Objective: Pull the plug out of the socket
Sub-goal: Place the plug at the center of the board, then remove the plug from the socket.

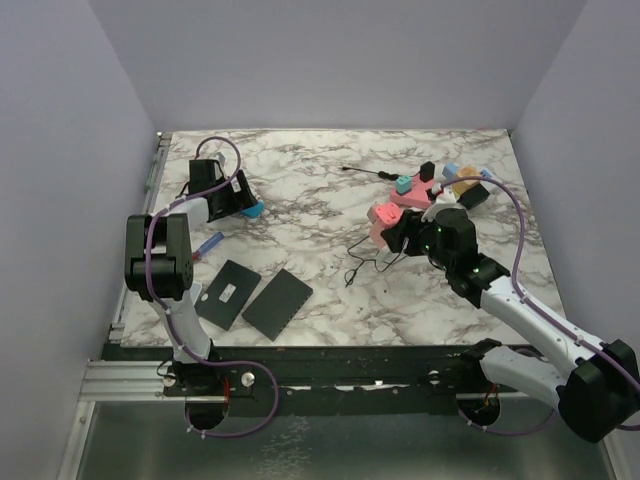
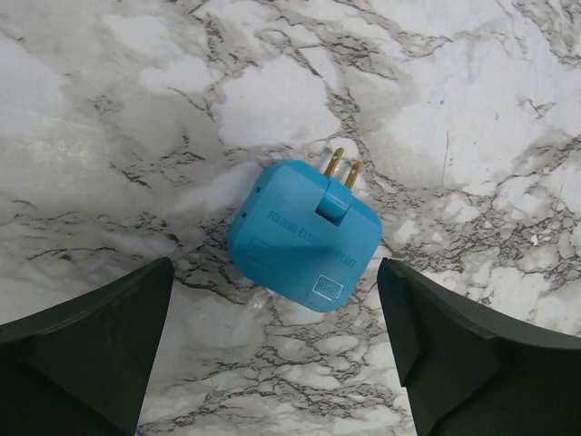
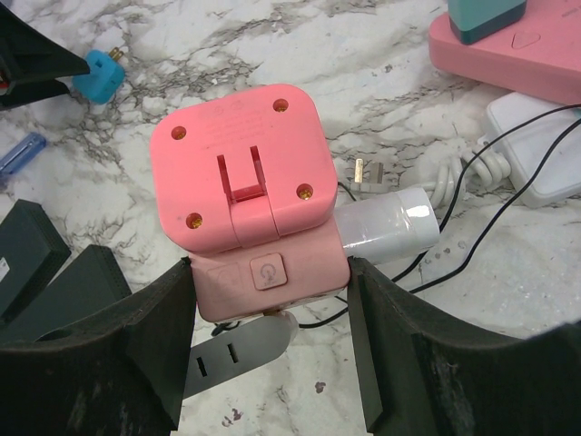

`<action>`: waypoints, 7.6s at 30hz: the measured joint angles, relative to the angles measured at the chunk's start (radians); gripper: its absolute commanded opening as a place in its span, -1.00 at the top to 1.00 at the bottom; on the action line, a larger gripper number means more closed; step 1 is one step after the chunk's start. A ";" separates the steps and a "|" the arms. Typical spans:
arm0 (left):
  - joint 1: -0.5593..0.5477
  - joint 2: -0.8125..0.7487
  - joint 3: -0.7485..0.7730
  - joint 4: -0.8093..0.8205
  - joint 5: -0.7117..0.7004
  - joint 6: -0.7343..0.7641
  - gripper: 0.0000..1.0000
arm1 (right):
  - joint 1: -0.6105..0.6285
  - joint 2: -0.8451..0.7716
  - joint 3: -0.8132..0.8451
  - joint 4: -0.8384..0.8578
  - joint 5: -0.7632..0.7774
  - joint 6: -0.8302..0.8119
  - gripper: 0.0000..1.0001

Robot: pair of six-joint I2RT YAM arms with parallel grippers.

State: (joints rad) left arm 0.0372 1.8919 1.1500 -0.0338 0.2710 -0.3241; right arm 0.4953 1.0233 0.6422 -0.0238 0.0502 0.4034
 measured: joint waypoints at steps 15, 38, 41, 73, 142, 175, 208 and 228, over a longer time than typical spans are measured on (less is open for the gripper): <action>0.001 -0.161 -0.021 -0.074 -0.174 0.035 -0.98 | 0.000 0.000 0.000 0.013 -0.037 0.002 0.99; -0.368 -0.416 -0.066 0.045 0.224 -0.015 -0.98 | 0.109 0.003 -0.007 0.210 -0.278 -0.121 0.99; -0.369 -0.441 -0.106 0.117 0.280 -0.084 -0.98 | 0.145 0.027 -0.017 0.249 -0.262 -0.136 0.99; -0.444 -0.370 -0.183 0.388 0.463 -0.424 -0.98 | 0.200 0.160 -0.023 0.489 0.003 -0.221 0.99; -0.456 -0.189 -0.399 0.570 0.299 -0.678 0.22 | 0.303 0.314 -0.006 0.545 0.196 -0.052 -0.58; -0.439 -0.207 -0.440 0.570 0.177 -0.679 0.28 | 0.394 0.536 0.157 0.238 0.238 0.259 -0.24; -0.387 -0.218 -0.410 0.559 0.266 -0.671 0.29 | 0.394 0.523 0.052 0.322 0.297 0.187 0.89; -0.372 -0.169 -0.280 0.434 0.455 -0.594 0.30 | 0.394 0.402 -0.087 0.464 0.241 -0.022 0.45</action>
State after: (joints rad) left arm -0.3347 1.7226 0.8703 0.4000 0.7265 -0.9184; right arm 0.8890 1.4250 0.5552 0.4404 0.2909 0.3813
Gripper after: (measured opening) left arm 0.774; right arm 0.231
